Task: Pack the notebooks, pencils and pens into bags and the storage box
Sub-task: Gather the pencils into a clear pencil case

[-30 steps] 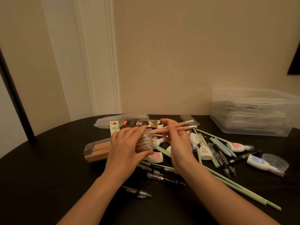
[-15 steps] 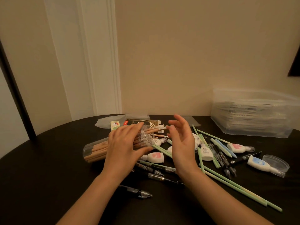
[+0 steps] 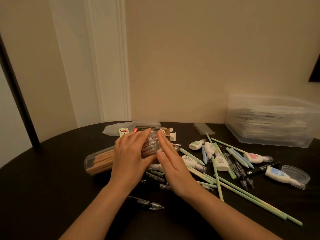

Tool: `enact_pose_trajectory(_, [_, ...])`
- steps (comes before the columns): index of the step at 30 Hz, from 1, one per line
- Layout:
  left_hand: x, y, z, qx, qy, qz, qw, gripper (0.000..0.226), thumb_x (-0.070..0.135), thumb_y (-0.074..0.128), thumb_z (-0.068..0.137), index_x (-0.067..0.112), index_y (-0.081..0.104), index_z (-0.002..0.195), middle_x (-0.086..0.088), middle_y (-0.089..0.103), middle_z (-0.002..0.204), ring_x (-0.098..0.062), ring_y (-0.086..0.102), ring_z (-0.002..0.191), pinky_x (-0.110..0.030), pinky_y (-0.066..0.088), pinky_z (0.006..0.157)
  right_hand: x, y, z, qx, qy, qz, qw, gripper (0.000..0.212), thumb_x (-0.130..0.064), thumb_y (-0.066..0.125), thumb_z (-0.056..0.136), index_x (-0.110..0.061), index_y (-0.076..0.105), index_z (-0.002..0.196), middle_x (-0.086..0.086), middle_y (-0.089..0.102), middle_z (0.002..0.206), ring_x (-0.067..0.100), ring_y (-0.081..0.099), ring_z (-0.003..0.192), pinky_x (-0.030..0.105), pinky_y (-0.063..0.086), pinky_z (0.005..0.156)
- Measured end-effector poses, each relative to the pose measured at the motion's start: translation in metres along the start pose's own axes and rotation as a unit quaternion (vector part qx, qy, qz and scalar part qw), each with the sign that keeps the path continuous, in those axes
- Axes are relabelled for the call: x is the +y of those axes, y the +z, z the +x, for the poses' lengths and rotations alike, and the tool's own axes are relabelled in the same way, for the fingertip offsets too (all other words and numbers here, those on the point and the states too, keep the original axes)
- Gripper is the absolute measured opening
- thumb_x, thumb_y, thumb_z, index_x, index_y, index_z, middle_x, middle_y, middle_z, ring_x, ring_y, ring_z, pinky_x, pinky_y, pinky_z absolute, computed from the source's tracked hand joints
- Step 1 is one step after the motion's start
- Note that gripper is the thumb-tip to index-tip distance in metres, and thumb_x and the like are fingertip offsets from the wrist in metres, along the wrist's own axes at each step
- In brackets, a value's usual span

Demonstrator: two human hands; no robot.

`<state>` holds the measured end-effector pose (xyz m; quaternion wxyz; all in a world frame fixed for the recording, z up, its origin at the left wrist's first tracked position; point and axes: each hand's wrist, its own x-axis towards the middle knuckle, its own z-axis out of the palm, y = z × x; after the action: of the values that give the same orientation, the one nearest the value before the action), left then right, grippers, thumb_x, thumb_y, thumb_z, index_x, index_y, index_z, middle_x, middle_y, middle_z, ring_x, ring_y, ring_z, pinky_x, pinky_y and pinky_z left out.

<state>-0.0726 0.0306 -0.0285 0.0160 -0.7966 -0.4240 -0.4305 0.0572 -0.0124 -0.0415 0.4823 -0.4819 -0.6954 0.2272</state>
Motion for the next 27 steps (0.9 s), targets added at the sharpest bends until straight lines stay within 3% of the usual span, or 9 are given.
enact_pose_trajectory(5, [-0.002, 0.000, -0.001, 0.001, 0.001, -0.007, 1.000, 0.064, 0.027, 0.074, 0.075, 0.019, 0.050, 0.134, 0.000, 0.059, 0.124, -0.022, 0.046, 0.118, -0.036, 0.025, 0.100, -0.002, -0.002, -0.001, -0.043, -0.006, -0.070, 0.997, 0.053, -0.047, 0.024, 0.093, -0.042, 0.000, 0.139, -0.028, 0.001, 0.150, -0.018, -0.004, 0.137, 0.024, 0.005, 0.119])
enact_pose_trajectory(10, [-0.001, 0.000, -0.001, -0.004, 0.002, 0.006, 1.000, 0.065, 0.030, 0.075, 0.073, 0.018, 0.051, 0.133, -0.001, 0.060, 0.121, -0.023, 0.049, 0.115, -0.038, 0.026, 0.100, 0.002, -0.005, 0.002, -0.025, 0.012, -0.036, 0.999, 0.049, -0.047, 0.029, 0.094, -0.047, 0.005, 0.138, -0.025, 0.008, 0.153, -0.014, 0.002, 0.139, 0.033, 0.009, 0.120])
enact_pose_trajectory(15, [-0.001, 0.002, -0.002, -0.011, 0.004, 0.014, 1.000, 0.066, 0.029, 0.076, 0.073, 0.017, 0.051, 0.133, -0.001, 0.059, 0.122, -0.023, 0.048, 0.116, -0.037, 0.025, 0.101, 0.005, -0.009, -0.001, -0.040, 0.009, -0.092, 0.995, 0.051, -0.049, 0.029, 0.094, -0.046, 0.002, 0.138, -0.025, 0.009, 0.152, -0.006, 0.004, 0.141, 0.034, 0.011, 0.120])
enact_pose_trajectory(18, [-0.001, 0.003, -0.001, -0.010, 0.003, 0.022, 1.000, 0.067, 0.031, 0.075, 0.073, 0.017, 0.051, 0.133, -0.001, 0.060, 0.122, -0.023, 0.049, 0.116, -0.039, 0.025, 0.102, 0.006, -0.010, 0.002, -0.034, 0.011, -0.060, 0.998, 0.048, -0.053, 0.031, 0.094, -0.051, 0.009, 0.137, -0.025, 0.013, 0.153, -0.006, 0.006, 0.142, 0.037, 0.013, 0.120])
enact_pose_trajectory(20, [-0.002, 0.002, 0.000, -0.006, -0.004, 0.022, 1.000, 0.067, 0.033, 0.074, 0.074, 0.019, 0.049, 0.135, 0.000, 0.059, 0.125, -0.022, 0.047, 0.119, -0.038, 0.024, 0.103, 0.007, -0.011, 0.006, -0.036, 0.013, -0.027, 0.999, 0.038, -0.046, 0.033, 0.099, -0.054, 0.017, 0.133, -0.034, 0.016, 0.145, -0.010, 0.005, 0.140, 0.038, 0.012, 0.120])
enact_pose_trajectory(22, [-0.005, 0.001, 0.002, -0.003, -0.012, 0.022, 1.000, 0.069, 0.037, 0.073, 0.075, 0.022, 0.046, 0.137, 0.001, 0.056, 0.129, -0.020, 0.044, 0.122, -0.037, 0.023, 0.105, 0.008, -0.012, 0.012, -0.019, 0.012, 0.008, 1.000, 0.033, -0.042, 0.033, 0.100, -0.053, 0.028, 0.131, -0.037, 0.023, 0.139, -0.012, 0.011, 0.138, 0.037, 0.016, 0.119])
enact_pose_trajectory(24, [-0.010, 0.000, 0.004, 0.003, -0.020, 0.027, 0.999, 0.072, 0.041, 0.072, 0.074, 0.025, 0.044, 0.138, 0.003, 0.055, 0.131, -0.019, 0.043, 0.123, -0.036, 0.024, 0.105, 0.009, -0.014, 0.022, 0.020, -0.004, 0.032, 0.999, 0.033, -0.041, 0.034, 0.098, -0.045, 0.041, 0.130, -0.022, 0.040, 0.142, -0.004, 0.029, 0.136, 0.036, 0.027, 0.115])
enact_pose_trajectory(27, [-0.018, -0.003, 0.009, 0.015, -0.029, 0.033, 0.999, 0.074, 0.041, 0.074, 0.073, 0.026, 0.044, 0.138, 0.003, 0.056, 0.128, -0.019, 0.044, 0.121, -0.034, 0.026, 0.101, 0.015, -0.024, 0.042, 0.042, 0.025, 0.014, 0.999, 0.033, -0.025, 0.039, 0.101, -0.025, 0.050, 0.133, -0.006, 0.057, 0.131, 0.001, 0.048, 0.123, 0.031, 0.039, 0.107])
